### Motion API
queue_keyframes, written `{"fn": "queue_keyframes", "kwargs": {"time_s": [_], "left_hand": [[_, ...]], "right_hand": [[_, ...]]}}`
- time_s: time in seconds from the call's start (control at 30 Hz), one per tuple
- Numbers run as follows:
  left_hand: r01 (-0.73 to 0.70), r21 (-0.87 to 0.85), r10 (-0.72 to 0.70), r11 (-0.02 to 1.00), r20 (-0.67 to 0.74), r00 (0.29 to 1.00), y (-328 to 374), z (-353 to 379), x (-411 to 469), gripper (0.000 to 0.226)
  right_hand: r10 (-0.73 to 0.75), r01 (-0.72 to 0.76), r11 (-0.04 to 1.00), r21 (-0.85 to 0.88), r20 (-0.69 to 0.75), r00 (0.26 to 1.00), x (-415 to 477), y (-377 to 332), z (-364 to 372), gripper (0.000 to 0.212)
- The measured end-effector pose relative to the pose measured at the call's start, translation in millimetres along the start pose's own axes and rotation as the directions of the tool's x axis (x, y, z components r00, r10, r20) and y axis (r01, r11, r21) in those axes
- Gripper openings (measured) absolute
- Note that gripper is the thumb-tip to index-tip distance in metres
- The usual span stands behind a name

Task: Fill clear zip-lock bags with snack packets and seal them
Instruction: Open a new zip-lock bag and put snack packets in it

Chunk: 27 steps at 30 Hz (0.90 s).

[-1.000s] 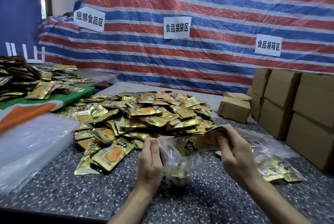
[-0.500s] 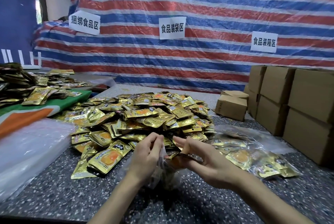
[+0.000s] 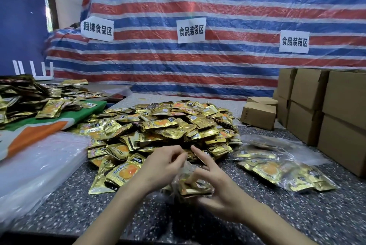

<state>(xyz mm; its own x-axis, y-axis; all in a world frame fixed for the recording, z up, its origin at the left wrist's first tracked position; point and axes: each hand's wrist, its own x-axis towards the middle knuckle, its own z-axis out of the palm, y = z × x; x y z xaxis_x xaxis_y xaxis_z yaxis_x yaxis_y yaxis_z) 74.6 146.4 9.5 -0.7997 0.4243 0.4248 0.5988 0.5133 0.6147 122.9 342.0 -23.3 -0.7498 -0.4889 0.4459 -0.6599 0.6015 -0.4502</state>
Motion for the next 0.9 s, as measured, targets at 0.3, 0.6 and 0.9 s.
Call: {"fn": "queue_keyframes", "kwargs": {"time_s": [0.3,0.6,0.9], "left_hand": [[0.147,0.045,-0.145,0.988,-0.040,0.989,-16.1,5.5,-54.4,0.023],[0.211,0.192,-0.202,0.958,-0.067,0.977,-7.6,21.0,-69.7,0.021],[0.060,0.137,-0.022,0.989,-0.263,0.964,-8.0,-3.6,-34.2,0.011]], "right_hand": [[0.099,-0.096,0.995,-0.036,0.115,0.988,13.4,-5.6,-3.3,0.026],[0.251,-0.282,0.937,0.204,0.167,0.954,13.1,3.7,-4.6,0.034],[0.258,-0.231,0.955,0.185,-0.138,0.956,29.2,-7.7,-37.9,0.010]]}}
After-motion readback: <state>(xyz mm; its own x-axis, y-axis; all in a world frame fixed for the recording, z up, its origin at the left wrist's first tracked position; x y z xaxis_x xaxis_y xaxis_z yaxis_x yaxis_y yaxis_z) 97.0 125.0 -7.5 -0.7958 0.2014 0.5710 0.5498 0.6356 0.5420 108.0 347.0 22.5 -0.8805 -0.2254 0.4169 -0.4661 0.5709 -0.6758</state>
